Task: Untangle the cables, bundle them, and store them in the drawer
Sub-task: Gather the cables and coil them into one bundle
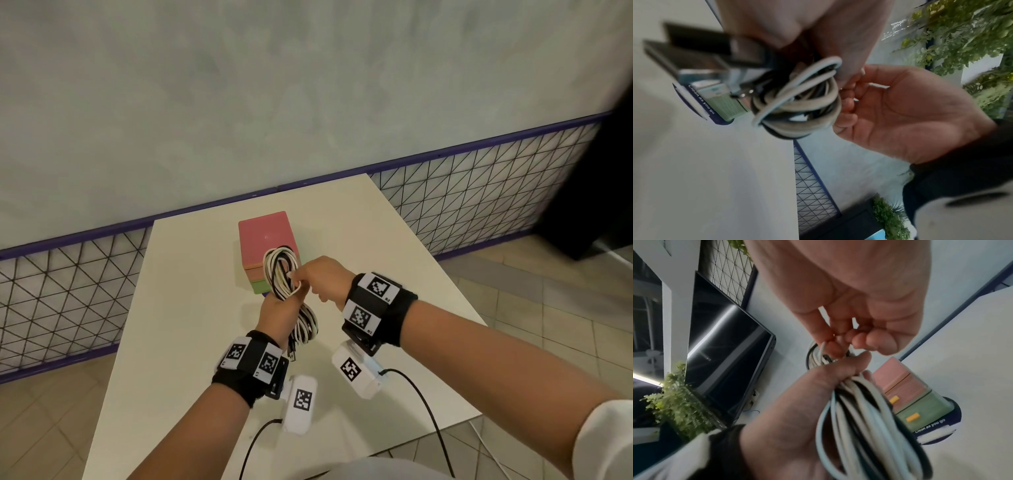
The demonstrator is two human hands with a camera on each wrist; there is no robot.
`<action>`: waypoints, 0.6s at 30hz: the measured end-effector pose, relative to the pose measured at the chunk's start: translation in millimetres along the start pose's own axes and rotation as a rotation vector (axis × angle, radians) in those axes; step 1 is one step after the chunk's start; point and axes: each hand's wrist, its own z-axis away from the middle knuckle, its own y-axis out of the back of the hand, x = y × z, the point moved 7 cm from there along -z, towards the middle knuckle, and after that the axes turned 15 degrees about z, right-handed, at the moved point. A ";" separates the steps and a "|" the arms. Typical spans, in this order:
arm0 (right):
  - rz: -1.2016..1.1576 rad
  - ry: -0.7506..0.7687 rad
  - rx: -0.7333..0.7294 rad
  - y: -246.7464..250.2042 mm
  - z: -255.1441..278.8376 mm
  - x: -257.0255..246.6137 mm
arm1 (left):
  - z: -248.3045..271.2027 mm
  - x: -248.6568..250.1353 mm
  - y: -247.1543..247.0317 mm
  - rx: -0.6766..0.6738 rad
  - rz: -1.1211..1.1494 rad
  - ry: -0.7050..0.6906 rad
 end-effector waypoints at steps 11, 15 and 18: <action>0.049 0.178 0.415 10.4 3.9 15.1 | 9.0 -11.8 -10.4 -0.114 0.073 0.134; -0.185 0.083 0.079 -3.2 -5.3 25.7 | 7.6 -6.8 -11.3 -0.145 0.155 0.140; -0.142 0.080 0.026 -2.2 -10.4 26.9 | 10.4 -8.4 -17.0 -0.210 0.105 0.157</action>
